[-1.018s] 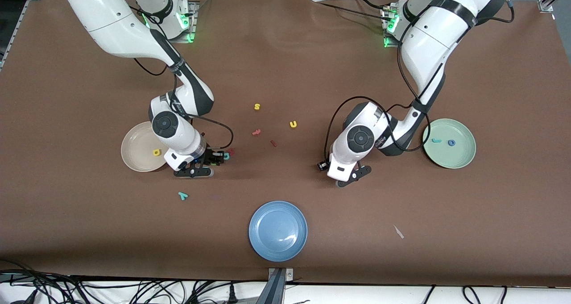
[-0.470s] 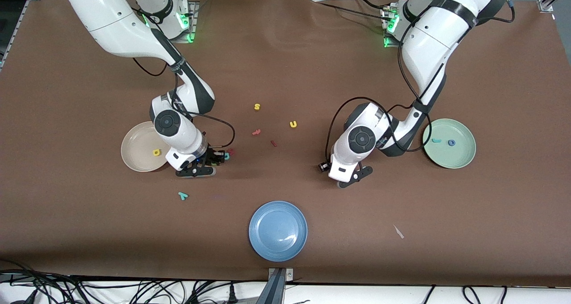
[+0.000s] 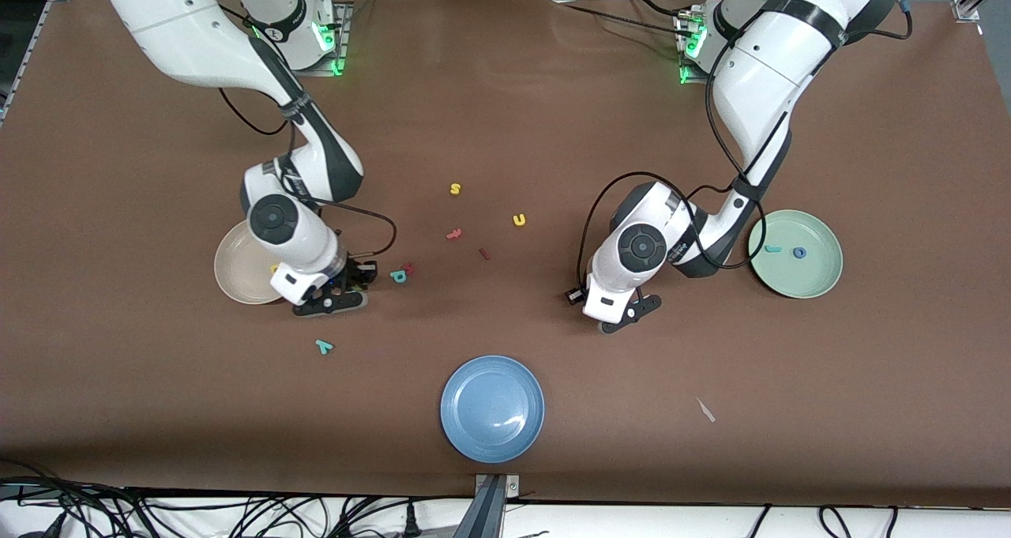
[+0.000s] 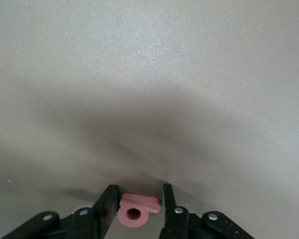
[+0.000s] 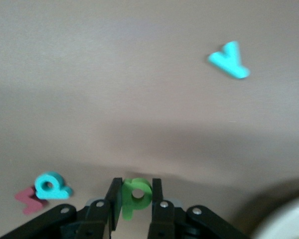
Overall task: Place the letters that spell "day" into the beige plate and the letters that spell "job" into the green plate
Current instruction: 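Carry the pink b to the green plate while the right gripper carries 'p'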
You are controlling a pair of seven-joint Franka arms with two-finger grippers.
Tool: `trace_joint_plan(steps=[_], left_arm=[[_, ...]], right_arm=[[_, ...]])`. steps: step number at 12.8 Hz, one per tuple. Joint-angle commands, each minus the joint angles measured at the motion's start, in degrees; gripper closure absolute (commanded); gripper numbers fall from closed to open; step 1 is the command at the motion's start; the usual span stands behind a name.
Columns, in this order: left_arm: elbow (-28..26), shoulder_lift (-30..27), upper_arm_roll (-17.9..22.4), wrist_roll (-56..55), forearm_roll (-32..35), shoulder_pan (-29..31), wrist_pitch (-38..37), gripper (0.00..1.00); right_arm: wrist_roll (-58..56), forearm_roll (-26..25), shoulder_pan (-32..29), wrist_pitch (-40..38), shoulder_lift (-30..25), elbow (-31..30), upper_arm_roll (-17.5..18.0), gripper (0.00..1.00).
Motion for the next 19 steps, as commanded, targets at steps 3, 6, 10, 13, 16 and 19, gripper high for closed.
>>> trace_joint_plan(steps=[3, 6, 10, 13, 16, 19], left_arm=[[0.6, 0.4, 0.4, -0.2, 0.3, -0.3, -0.4, 0.72], [0.7, 0.4, 0.4, -0.1, 0.3, -0.2, -0.4, 0.81], [0.8, -2.0, 0.2, 0.2, 0.0, 1.6, -3.6, 0.85], [0.8, -8.9, -0.9, 3.9, -0.4, 5.3, -15.0, 0.84], [0.6, -14.9, -1.3, 18.2, -6.0, 13.2, -28.0, 0.84], [0.0, -17.7, -1.1, 34.2, -5.9, 22.5, -38.8, 0.83]], right_arm=[[-11.3, -0.2, -5.3, -3.2, -9.9, -8.0, 0.3, 0.98], [-18.3, -0.2, -9.2, -5.2, -14.9, -12.4, 0.2, 0.98], [-19.5, -0.1, -10.8, -4.4, -16.9, -17.1, -0.2, 0.04], [-19.2, -0.2, -10.7, -4.1, -16.9, -16.9, -0.2, 0.01], [-18.9, -0.4, -10.6, -1.1, -14.0, -14.6, -0.1, 0.01], [-19.9, -0.6, -9.3, 2.1, -6.0, -7.7, 0.4, 0.01]])
